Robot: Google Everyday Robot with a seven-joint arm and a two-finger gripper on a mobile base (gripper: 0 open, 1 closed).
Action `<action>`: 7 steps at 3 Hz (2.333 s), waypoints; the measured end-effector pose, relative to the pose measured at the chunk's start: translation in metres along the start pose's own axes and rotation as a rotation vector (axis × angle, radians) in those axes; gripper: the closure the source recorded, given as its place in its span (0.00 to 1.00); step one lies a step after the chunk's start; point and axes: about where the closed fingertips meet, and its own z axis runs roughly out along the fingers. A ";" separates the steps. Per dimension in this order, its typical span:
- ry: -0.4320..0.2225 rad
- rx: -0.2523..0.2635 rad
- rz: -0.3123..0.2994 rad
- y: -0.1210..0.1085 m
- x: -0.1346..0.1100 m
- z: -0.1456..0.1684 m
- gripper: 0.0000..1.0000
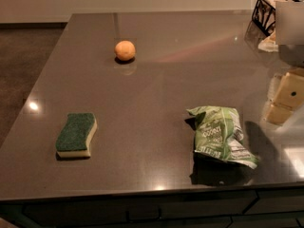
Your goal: Move orange near sponge
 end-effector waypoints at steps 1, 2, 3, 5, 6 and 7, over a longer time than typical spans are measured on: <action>0.000 0.000 0.000 0.000 0.000 0.000 0.00; -0.004 -0.005 0.003 -0.004 -0.003 -0.001 0.00; -0.054 0.004 0.039 -0.034 -0.016 0.012 0.00; -0.198 0.051 0.124 -0.104 -0.067 0.053 0.00; -0.255 0.060 0.142 -0.131 -0.104 0.077 0.00; -0.303 0.050 0.150 -0.151 -0.147 0.101 0.00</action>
Offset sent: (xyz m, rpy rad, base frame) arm 0.0088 0.0014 -0.0003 0.0112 0.0364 0.0002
